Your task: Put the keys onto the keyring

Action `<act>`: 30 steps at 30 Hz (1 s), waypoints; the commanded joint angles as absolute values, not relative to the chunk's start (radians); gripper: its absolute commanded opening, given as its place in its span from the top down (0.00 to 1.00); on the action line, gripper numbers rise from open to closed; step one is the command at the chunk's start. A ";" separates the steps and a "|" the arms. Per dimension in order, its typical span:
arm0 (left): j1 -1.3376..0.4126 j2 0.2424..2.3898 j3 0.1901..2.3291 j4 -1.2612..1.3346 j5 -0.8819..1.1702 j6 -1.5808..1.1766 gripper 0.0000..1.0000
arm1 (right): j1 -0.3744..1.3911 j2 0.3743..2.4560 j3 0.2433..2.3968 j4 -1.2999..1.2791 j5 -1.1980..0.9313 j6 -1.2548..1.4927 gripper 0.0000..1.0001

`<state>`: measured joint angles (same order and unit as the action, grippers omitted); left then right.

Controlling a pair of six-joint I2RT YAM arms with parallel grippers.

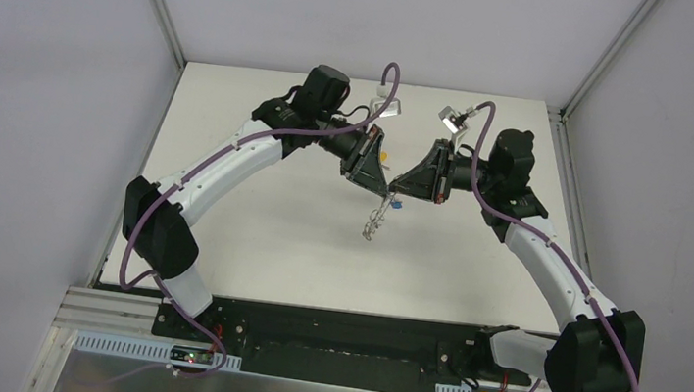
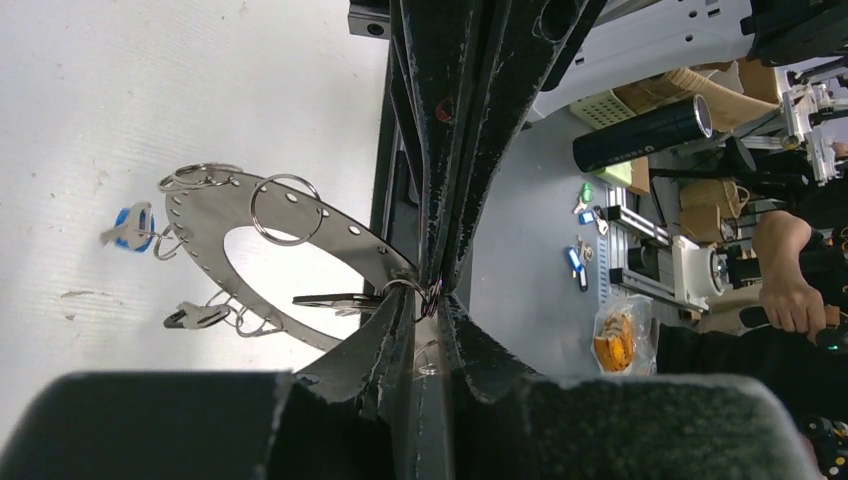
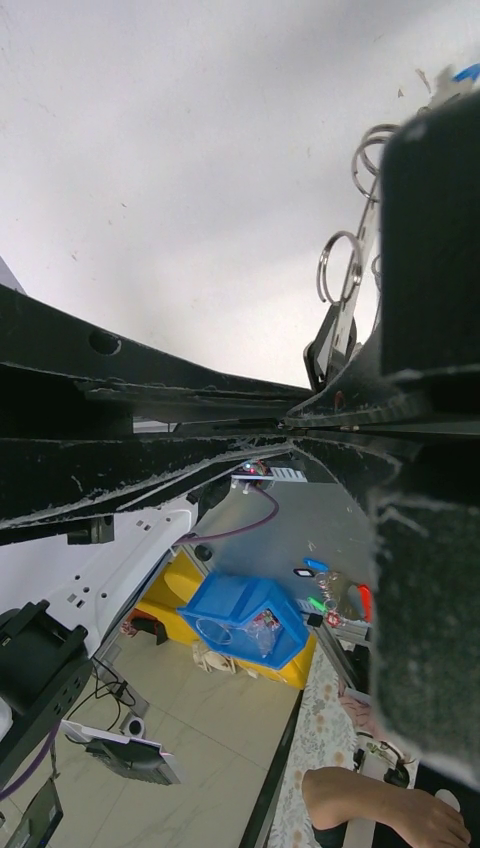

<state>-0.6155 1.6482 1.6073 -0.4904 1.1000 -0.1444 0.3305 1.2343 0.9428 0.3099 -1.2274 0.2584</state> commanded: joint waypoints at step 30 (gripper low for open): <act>-0.699 1.785 2.111 -1.213 0.778 0.231 1.00 | 0.353 1.195 0.988 0.235 -1.228 0.127 0.51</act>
<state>-0.6720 1.7630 2.0167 -1.0897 0.8162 0.1844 0.3340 1.2160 0.9436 0.2314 -1.2179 0.1661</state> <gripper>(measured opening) 0.011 0.451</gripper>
